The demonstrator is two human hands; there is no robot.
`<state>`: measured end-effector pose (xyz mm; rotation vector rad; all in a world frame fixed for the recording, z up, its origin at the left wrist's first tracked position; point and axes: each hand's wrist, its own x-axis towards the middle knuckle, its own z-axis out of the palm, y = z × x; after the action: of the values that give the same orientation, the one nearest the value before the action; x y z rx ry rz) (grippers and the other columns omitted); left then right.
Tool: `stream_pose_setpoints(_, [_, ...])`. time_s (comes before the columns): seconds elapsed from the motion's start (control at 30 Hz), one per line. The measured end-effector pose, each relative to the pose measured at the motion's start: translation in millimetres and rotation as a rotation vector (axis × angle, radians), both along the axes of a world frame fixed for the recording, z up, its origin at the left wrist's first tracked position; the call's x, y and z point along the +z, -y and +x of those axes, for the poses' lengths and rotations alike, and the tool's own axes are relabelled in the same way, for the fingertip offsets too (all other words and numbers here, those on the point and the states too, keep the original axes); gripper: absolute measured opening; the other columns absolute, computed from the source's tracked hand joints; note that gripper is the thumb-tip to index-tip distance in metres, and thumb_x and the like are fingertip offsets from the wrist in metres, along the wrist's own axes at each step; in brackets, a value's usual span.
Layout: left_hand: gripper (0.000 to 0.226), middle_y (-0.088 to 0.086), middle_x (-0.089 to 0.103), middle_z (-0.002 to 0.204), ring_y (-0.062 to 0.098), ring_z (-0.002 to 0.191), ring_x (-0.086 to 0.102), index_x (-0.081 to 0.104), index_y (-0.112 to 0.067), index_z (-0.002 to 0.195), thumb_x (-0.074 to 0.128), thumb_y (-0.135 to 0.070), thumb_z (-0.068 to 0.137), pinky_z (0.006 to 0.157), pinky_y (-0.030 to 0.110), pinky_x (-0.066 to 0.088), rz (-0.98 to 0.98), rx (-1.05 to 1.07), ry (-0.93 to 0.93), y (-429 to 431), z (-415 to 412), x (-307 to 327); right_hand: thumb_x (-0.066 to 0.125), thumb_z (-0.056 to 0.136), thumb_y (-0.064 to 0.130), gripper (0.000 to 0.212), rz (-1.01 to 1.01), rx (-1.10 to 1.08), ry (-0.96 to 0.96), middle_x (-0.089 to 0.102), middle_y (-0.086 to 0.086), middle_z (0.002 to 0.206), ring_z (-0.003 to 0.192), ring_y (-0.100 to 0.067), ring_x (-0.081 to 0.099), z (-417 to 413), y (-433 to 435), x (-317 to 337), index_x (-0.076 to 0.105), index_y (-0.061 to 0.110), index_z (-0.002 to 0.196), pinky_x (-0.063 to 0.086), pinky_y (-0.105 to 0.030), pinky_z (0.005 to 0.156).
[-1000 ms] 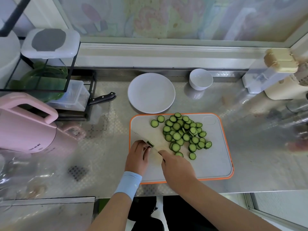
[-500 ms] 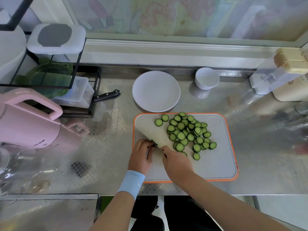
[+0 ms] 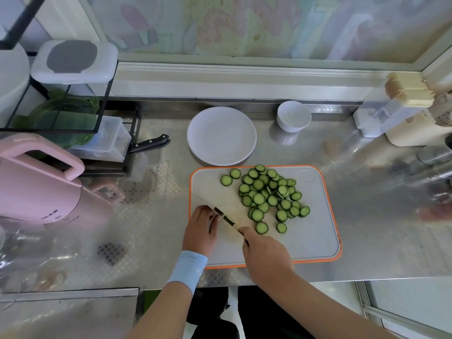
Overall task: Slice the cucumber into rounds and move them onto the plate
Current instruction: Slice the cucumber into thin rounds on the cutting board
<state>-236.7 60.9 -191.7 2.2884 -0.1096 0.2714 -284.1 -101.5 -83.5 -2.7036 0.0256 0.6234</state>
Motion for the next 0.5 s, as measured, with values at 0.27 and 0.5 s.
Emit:
stream_pose_setpoints(0.27, [0.019, 0.003, 0.059, 0.093, 0.013, 0.078, 0.055, 0.061, -0.014, 0.090, 0.070, -0.001, 0.081, 0.062, 0.021, 0.045, 0.006, 0.010, -0.017, -0.4, 0.3, -3.4, 0.035, 0.102, 0.020, 0.034, -0.073, 0.042, -0.021, 0.061, 0.000, 0.078, 0.072, -0.024, 0.061, -0.1, 6.5, 2.1, 0.041, 0.031, 0.134, 0.051, -0.036, 0.062])
stream_pose_setpoints(0.5, [0.007, -0.002, 0.057, 0.095, 0.009, 0.076, 0.056, 0.055, -0.025, 0.093, 0.050, -0.027, 0.089, 0.064, 0.015, 0.044, -0.024, -0.010, 0.012, -1.5, 0.1, -0.9, 0.037, 0.101, 0.021, 0.030, -0.053, 0.035, -0.012, 0.061, -0.001, 0.077, 0.070, -0.025, 0.059, 3.2, 4.4, -0.7, 0.046, 0.030, 0.128, 0.048, -0.035, 0.059])
